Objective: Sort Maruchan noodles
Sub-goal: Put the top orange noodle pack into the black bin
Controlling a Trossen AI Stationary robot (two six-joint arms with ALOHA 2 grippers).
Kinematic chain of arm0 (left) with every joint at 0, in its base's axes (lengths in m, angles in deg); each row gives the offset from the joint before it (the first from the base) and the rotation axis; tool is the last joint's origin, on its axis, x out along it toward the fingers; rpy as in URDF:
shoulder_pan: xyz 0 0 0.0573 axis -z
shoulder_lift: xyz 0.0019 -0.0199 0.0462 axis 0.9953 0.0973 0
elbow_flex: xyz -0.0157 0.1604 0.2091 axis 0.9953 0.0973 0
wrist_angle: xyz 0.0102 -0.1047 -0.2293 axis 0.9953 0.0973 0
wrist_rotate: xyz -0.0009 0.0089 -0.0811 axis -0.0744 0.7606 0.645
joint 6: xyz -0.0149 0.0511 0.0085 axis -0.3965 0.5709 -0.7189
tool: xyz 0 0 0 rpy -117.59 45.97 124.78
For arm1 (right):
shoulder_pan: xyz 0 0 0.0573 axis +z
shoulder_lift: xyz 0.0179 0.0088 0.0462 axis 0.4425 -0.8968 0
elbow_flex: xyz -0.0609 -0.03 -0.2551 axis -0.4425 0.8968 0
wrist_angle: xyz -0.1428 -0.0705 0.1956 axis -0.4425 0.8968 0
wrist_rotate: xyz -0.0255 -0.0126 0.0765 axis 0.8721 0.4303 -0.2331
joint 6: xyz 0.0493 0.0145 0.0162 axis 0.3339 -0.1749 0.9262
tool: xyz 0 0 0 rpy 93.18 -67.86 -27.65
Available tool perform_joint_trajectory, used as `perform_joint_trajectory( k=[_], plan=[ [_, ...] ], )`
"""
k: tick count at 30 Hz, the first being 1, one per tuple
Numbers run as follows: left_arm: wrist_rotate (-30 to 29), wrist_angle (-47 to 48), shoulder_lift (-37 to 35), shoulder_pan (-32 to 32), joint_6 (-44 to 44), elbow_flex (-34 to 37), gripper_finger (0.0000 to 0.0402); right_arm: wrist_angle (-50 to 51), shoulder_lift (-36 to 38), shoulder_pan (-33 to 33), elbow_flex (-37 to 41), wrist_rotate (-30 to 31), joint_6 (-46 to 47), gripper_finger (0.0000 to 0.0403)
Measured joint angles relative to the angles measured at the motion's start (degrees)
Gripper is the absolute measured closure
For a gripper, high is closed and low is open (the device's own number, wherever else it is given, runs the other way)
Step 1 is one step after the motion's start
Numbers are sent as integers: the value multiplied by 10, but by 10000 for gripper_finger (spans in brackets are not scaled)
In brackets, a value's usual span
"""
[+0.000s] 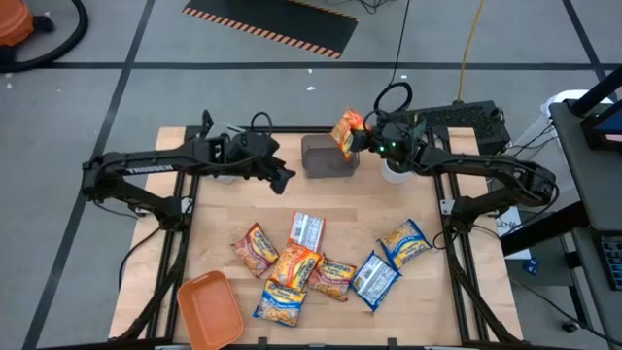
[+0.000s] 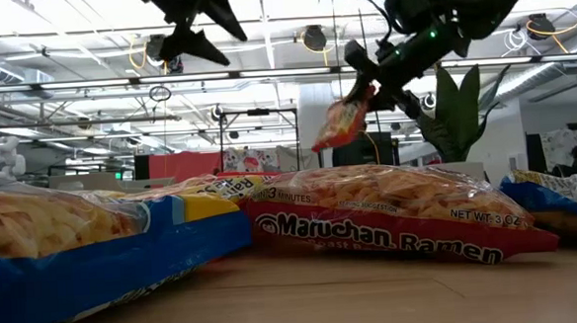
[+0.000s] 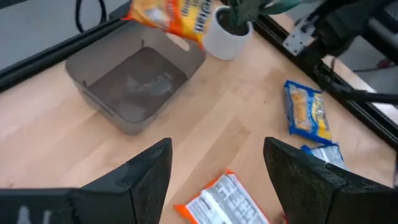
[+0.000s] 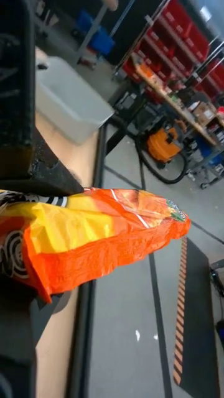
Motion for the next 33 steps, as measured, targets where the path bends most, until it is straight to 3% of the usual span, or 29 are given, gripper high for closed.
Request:
perform_joint_trajectory(
  k=[12, 25, 33],
  plan=[
    [-28, -64, 1, 0, -25, 21, 144, -63, -11, 1, 54, 0, -2, 282],
    [-38, -100, 1, 0, -34, 21, 144, -106, -127, 9, -8, -4, 14, 282],
    [-50, -71, 8, 15, -35, 21, 144, -99, -134, 9, -10, -4, 0, 282]
  ],
)
